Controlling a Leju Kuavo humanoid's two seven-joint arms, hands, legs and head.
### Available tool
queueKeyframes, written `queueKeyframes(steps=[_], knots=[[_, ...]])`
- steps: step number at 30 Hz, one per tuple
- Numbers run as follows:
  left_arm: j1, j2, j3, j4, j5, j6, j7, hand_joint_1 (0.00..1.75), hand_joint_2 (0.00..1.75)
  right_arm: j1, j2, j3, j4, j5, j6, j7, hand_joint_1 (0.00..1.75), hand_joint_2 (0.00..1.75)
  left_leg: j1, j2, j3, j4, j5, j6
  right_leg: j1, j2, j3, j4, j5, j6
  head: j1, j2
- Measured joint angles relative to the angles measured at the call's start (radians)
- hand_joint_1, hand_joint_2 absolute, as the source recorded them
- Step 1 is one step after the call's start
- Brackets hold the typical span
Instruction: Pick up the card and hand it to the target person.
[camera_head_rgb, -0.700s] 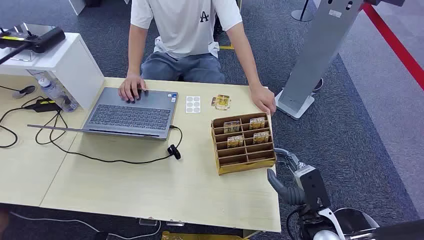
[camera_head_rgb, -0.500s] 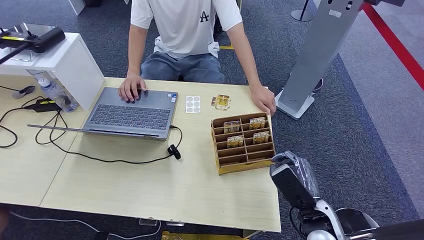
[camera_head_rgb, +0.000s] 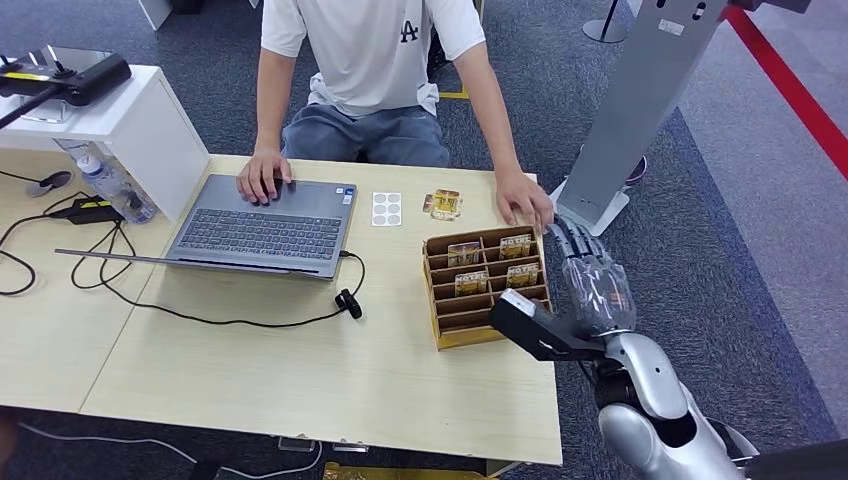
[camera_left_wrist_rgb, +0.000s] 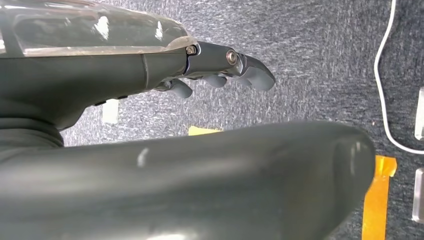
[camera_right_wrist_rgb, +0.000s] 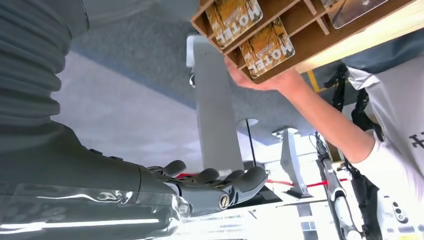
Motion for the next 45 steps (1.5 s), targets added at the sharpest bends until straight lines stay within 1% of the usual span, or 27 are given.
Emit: queueKeyframes(steps=[3,6,9,10,11,17,21,25,29,41,43,45], knots=[[-0.005,0.0,-0.004,0.0,0.005,-0.005,0.005,0.0,0.0,-0.052,0.0,0.032,0.048,0.012,0.009,0.004,0.31,1.75,0.0,0.0,0.0,0.0,0.0,0.0,0.0,0.0,0.0,0.0,0.0,0.0,0.0,0.0],[-0.007,0.0,-0.008,0.0,0.007,-0.005,0.007,0.0,0.0,-0.098,0.001,0.06,0.099,0.015,0.008,0.004,0.43,1.75,0.0,0.0,0.0,0.0,0.0,0.0,0.0,0.0,0.0,0.0,0.0,0.0,0.0,0.0],[-0.008,0.0,-0.012,0.0,0.01,-0.004,0.008,0.0,0.0,-0.137,0.001,0.083,0.151,0.01,0.005,0.004,0.68,1.75,0.0,0.0,-0.001,0.0,0.0,0.0,0.0,0.0,0.0,0.0,0.0,0.0,0.001,0.0],[-0.008,0.0,-0.013,0.0,0.012,-0.003,0.009,0.0,0.0,-0.149,0.001,0.09,0.168,0.007,0.003,0.004,0.74,1.75,0.0,0.0,-0.001,0.0,0.0,0.0,0.0,0.0,0.0,0.0,0.0,0.0,0.001,0.0],[-0.008,0.0,-0.014,0.0,0.014,-0.002,0.01,0.0,0.0,-0.162,0.001,0.098,0.187,0.003,0.0,0.004,0.76,1.75,0.0,0.0,-0.001,0.0,0.0,0.0,0.0,0.0,0.0,0.0,0.0,0.0,0.0,0.0],[-0.007,0.0,-0.015,0.0,0.022,0.0,0.009,0.0,0.0,-0.213,0.006,0.133,0.287,-0.016,-0.023,0.004,0.78,1.75,0.0,-0.001,-0.001,0.0,0.0,0.0,0.0,0.0,0.0,0.0,0.0,0.0,0.0,0.0],[-0.007,0.0,-0.015,0.0,0.027,0.0,0.008,0.0,0.0,-0.238,0.011,0.152,0.345,-0.018,-0.037,0.004,0.83,1.75,0.0,-0.001,-0.001,0.0,0.0,0.0,0.0,-0.001,0.0,0.0,0.0,0.0,0.0,0.0],[-0.005,0.0,-0.015,0.0,0.028,0.001,0.007,0.0,0.0,-0.248,0.013,0.169,0.386,-0.024,-0.045,0.001,0.8,1.75,0.0,-0.001,-0.001,0.0,0.0,0.0,0.0,-0.001,0.0,0.0,0.0,0.0,0.0,0.0],[-0.005,0.0,-0.015,0.0,0.028,0.002,0.004,0.0,0.0,-0.251,0.017,0.18,0.418,-0.037,-0.058,-0.006,0.82,1.75,0.0,-0.001,-0.001,0.0,0.0,0.0,0.0,-0.001,0.0,0.0,0.0,0.0,0.0,0.0],[-0.006,0.0,-0.015,0.0,0.029,0.009,0.002,0.0,0.0,-0.251,0.03,0.214,0.484,-0.064,-0.087,-0.022,0.67,1.75,0.0,-0.001,0.0,0.0,0.0,0.0,0.0,-0.001,0.0,0.0,0.0,0.0,0.0,0.0],[-0.006,0.0,-0.015,0.0,0.029,0.01,0.002,0.0,0.0,-0.251,0.032,0.22,0.49,-0.067,-0.087,-0.024,0.7,1.75,0.0,-0.001,0.0,0.0,0.0,0.0,0.0,-0.001,0.0,0.0,0.0,0.0,0.0,0.0],[-0.007,0.0,-0.015,0.0,0.029,0.011,0.0,0.0,0.0,-0.251,0.035,0.226,0.498,-0.069,-0.093,-0.029,0.78,1.75,0.0,-0.001,0.0,0.0,0.0,0.0,0.0,-0.001,0.0,0.0,0.0,0.0,0.0,0.0]])
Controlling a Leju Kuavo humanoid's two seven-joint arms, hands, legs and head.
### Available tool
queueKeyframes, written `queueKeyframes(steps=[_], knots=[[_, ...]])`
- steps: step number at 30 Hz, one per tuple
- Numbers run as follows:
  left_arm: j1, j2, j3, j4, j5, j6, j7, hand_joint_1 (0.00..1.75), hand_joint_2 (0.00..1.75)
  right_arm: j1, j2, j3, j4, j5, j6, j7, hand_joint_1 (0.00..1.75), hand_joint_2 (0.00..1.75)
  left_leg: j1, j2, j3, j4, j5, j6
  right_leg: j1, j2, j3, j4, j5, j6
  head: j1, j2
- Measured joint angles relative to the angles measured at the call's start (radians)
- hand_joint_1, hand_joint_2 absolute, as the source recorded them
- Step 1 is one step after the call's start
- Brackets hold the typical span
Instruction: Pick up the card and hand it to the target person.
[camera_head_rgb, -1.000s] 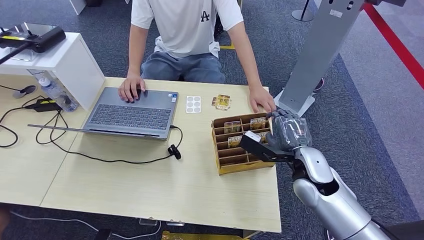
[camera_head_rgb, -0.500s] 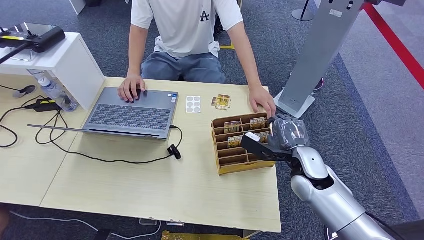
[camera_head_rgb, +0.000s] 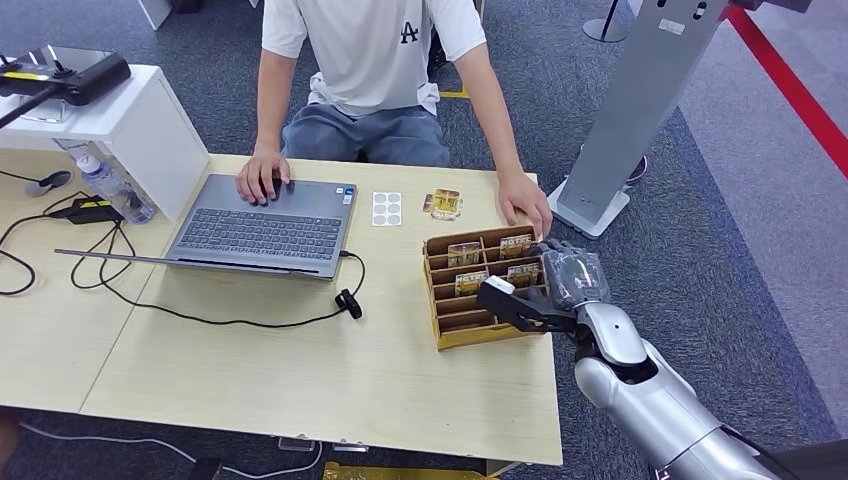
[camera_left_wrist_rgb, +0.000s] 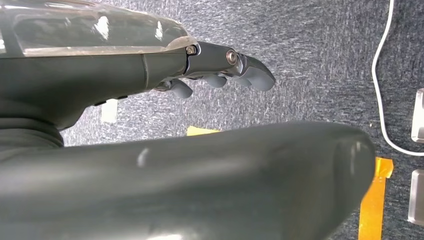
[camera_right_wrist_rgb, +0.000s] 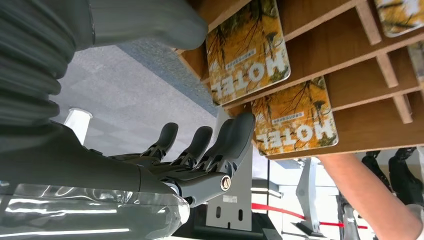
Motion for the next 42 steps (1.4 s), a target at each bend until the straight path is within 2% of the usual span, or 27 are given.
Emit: queueKeyframes(steps=[3,12,28,34,42], knots=[[-0.001,0.0,0.0,0.0,0.0,0.0,-0.001,0.0,0.0,0.0,0.007,0.011,0.013,0.0,-0.012,-0.008,0.95,1.75,0.0,0.0,0.0,0.0,0.0,0.0,0.0,0.0,0.0,0.0,0.0,0.0,0.0,0.0],[-0.001,0.0,-0.001,0.0,0.005,0.001,-0.003,0.0,0.0,-0.006,0.017,0.018,0.023,0.002,-0.027,-0.008,1.29,1.75,0.0,0.0,0.0,0.0,0.0,0.0,0.0,0.0,0.0,0.0,0.0,0.0,0.0,0.0],[0.0,0.0,-0.015,0.0,0.018,0.001,-0.005,0.0,0.0,-0.009,0.023,0.035,0.018,0.007,-0.046,0.006,1.39,1.75,0.0,0.0,0.001,0.0,0.0,0.0,0.0,0.0,0.0,0.0,0.0,0.0,0.0,0.0],[0.0,0.0,-0.019,0.0,0.02,0.001,-0.005,0.0,0.0,-0.007,0.022,0.039,0.01,0.007,-0.046,0.01,1.74,1.75,0.0,0.001,0.001,0.0,0.0,0.0,0.0,0.001,0.0,0.0,0.0,0.0,0.0,0.0],[0.001,0.0,-0.025,0.0,0.03,0.001,-0.005,0.0,0.0,-0.004,0.022,0.041,-0.012,0.006,-0.047,0.016,1.75,1.75,0.0,0.001,0.001,0.0,0.0,0.0,0.0,0.001,0.0,0.0,0.0,0.0,0.0,0.0]])
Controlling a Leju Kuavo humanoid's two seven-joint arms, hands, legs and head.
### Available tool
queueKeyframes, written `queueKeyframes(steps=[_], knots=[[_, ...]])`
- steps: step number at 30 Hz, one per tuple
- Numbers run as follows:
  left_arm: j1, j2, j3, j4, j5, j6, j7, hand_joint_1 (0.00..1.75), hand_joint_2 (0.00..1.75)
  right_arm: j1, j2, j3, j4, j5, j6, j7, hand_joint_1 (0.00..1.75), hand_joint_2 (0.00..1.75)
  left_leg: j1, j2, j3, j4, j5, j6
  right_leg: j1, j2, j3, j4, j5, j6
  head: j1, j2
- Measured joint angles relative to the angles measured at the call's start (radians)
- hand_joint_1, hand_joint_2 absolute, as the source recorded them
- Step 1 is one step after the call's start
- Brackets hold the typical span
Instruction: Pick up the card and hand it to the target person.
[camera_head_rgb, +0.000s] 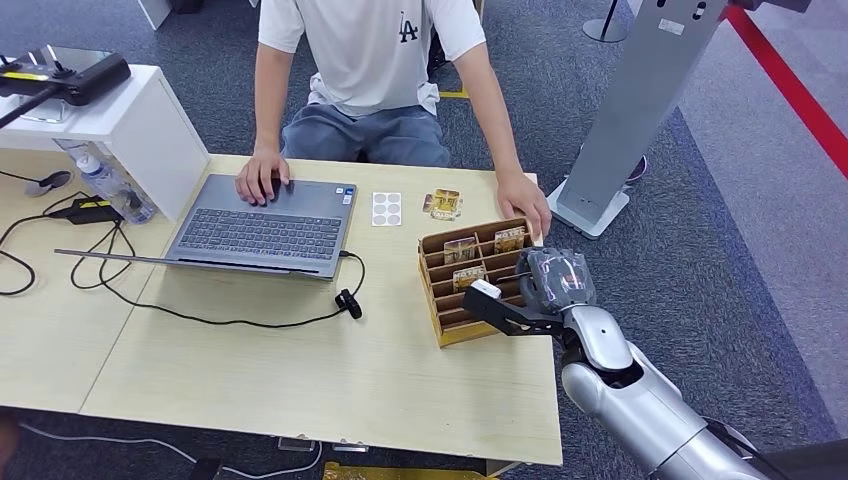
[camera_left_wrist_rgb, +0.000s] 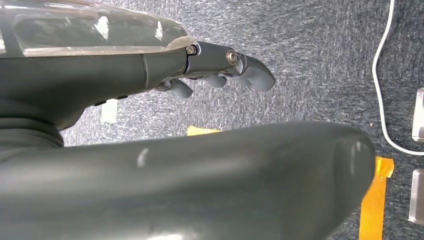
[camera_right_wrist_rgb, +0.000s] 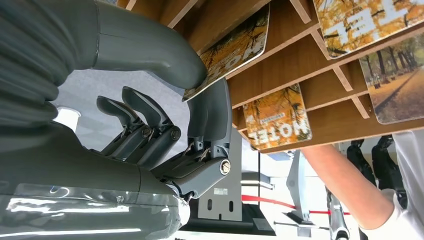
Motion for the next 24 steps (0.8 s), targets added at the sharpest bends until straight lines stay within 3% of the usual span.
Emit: queueKeyframes(steps=[2,6,18,24], knots=[[0.0,0.0,0.0,0.0,0.0,0.0,0.0,0.0,0.0,0.0,0.0,0.0,-0.004,-0.001,0.0,0.0,1.75,1.75,0.0,0.0,0.0,0.0,0.0,0.0,0.0,0.0,0.0,0.0,0.0,0.0,0.0,0.0],[0.0,0.0,-0.001,0.0,0.0,-0.005,-0.006,0.0,1.75,0.0,-0.001,0.0,-0.016,-0.006,0.001,0.001,1.75,1.75,0.0,0.0,0.0,0.0,0.0,0.0,0.0,0.0,0.0,0.0,0.0,0.0,0.0,0.0],[0.003,0.004,-0.009,0.0,0.01,-0.009,-0.023,0.0,1.75,-0.003,-0.013,-0.001,-0.056,-0.021,-0.017,0.016,1.75,1.75,0.0,0.0,0.0,0.0,0.0,0.0,0.0,0.0,0.0,0.0,0.0,0.0,0.0,0.0],[0.008,0.006,-0.014,0.0,0.025,0.0,-0.021,0.0,1.75,-0.034,-0.049,-0.021,-0.193,0.018,-0.066,0.054,1.75,1.75,0.0,0.0,0.0,0.0,0.0,0.0,0.0,0.0,0.0,0.0,0.0,0.0,0.0,0.0]])
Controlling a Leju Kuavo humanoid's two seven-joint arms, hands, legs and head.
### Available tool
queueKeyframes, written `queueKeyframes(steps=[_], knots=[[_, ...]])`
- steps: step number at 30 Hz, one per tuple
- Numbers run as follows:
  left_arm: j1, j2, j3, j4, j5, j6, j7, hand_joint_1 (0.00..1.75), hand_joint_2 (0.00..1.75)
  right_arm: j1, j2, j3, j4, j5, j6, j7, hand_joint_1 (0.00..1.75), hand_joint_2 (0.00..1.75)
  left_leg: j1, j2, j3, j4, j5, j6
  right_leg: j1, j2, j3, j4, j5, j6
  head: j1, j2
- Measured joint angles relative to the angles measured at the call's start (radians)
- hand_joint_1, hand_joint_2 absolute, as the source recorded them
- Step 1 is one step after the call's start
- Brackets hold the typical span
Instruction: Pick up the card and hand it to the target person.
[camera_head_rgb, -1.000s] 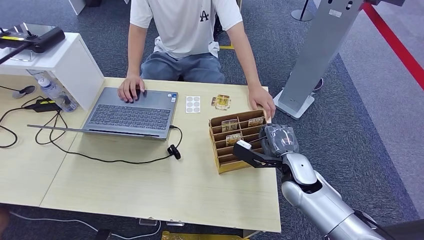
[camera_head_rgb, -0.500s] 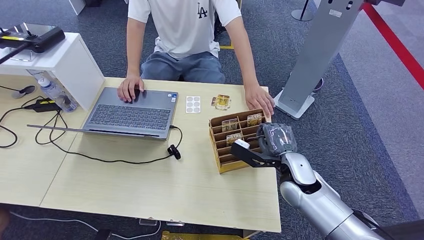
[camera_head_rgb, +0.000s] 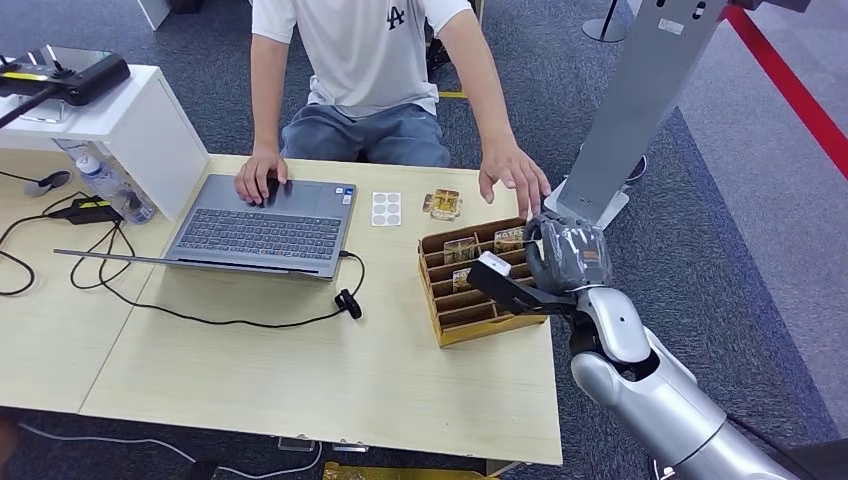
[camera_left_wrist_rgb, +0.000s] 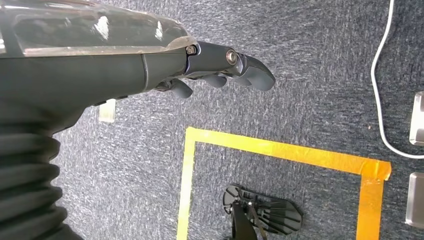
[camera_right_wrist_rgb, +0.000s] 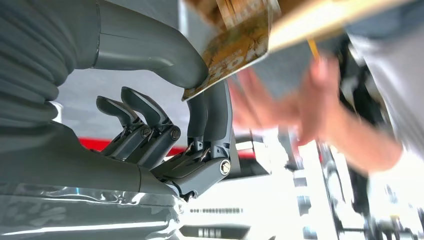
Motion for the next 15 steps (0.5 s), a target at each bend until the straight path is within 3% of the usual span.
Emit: queueKeyframes(steps=[8,15], knots=[[0.001,0.0,-0.006,0.0,0.008,0.005,-0.001,0.0,1.75,-0.009,-0.031,-0.035,-0.24,0.097,-0.081,-0.023,1.75,1.75,0.0,0.0,0.0,0.0,0.0,0.0,0.0,0.0,0.0,0.0,0.0,0.0,-0.002,0.0],[0.001,0.0,-0.01,0.0,0.019,0.01,0.003,0.0,1.75,0.036,-0.032,-0.036,-0.323,0.098,-0.134,-0.064,1.75,1.75,0.0,0.0,0.0,0.0,0.0,0.0,0.0,0.0,0.0,0.0,0.0,0.0,0.0,0.0]])
